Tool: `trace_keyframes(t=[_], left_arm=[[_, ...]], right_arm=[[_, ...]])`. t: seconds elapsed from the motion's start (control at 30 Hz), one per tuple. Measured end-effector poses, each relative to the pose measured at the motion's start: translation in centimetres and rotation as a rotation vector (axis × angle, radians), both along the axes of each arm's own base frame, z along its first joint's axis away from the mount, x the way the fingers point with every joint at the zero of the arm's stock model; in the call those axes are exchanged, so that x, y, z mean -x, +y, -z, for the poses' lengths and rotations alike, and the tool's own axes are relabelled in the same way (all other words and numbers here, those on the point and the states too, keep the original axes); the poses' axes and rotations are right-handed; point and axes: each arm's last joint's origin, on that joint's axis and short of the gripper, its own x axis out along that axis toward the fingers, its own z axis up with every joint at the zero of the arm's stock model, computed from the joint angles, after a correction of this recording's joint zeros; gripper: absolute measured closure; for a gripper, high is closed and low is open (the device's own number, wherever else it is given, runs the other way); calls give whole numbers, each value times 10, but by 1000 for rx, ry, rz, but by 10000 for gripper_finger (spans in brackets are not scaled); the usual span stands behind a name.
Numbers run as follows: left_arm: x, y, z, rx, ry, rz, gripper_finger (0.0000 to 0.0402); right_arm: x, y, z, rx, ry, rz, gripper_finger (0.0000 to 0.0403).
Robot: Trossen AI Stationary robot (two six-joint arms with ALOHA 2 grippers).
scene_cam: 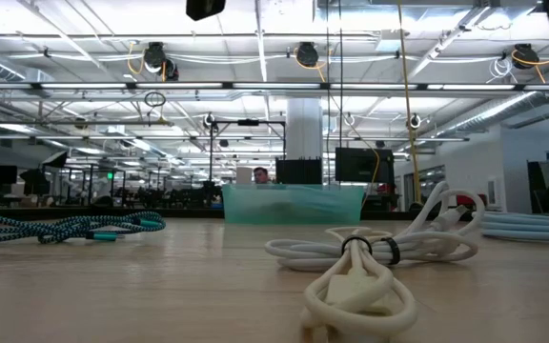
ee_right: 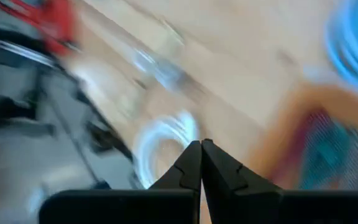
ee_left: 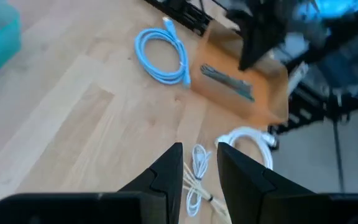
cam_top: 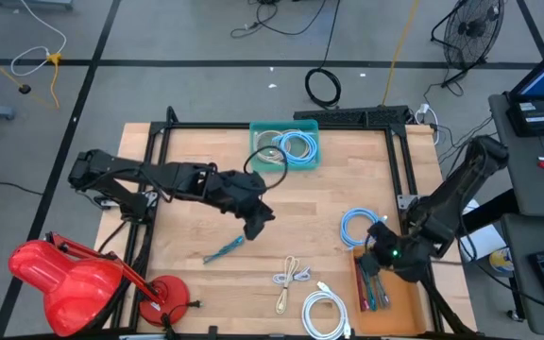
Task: Pick & Place USB Port
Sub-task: Put the blue charger cable into the orange bin
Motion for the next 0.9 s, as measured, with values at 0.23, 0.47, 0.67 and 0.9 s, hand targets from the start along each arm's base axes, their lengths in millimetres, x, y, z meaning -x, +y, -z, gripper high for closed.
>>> trace_keyframes(t=[0.23, 0.47, 0.67, 0.9], left_arm=[[9, -13, 16, -70, 167, 74, 300], [24, -26, 45, -90, 416, 64, 300], [36, -34, 79, -83, 527, 36, 300], [60, -41, 130, -28, 731, 16, 295]], right_arm=[[-16, -18, -29, 163, -342, 62, 403], [-36, -32, -51, 271, -534, 62, 403], [-46, -40, -64, 340, -646, 70, 403], [-51, -45, -71, 359, -710, 71, 396]])
